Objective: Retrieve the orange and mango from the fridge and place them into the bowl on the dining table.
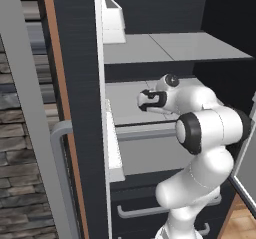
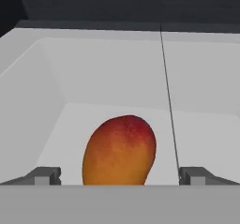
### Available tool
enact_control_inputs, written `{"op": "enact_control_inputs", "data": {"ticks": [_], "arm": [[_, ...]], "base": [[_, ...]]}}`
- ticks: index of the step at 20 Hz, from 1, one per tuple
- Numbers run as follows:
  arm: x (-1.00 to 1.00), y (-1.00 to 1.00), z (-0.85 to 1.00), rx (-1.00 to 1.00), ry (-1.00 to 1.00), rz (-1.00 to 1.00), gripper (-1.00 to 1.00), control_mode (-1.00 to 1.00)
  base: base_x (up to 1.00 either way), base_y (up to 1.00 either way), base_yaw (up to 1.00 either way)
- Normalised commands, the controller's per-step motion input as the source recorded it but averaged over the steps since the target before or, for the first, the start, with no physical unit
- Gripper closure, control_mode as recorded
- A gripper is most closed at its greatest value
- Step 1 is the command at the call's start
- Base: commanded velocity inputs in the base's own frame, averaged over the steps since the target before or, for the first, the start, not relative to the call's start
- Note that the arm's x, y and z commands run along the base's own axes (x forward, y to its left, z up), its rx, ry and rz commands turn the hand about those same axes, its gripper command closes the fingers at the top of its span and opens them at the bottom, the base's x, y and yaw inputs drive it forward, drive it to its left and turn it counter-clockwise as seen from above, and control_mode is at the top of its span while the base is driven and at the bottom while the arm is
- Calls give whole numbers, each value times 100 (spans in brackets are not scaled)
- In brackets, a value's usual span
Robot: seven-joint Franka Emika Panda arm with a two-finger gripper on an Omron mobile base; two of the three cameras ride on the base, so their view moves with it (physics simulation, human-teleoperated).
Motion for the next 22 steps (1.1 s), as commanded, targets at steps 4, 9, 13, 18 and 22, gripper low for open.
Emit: {"op": "enact_control_inputs", "data": {"ticks": [4, 9, 13, 18, 22], "arm": [[28, 0, -11, 0, 0, 0, -100, -100], [12, 0, -16, 0, 0, 0, -100, -100], [12, 0, -19, 0, 2, 0, -100, -100], [15, 0, -25, 0, 3, 0, -100, -100], [16, 0, -33, 0, 5, 0, -100, -100]], "base": [[0, 0, 0], [0, 0, 0], [0, 0, 0], [0, 0, 0], [0, 0, 0]]}}
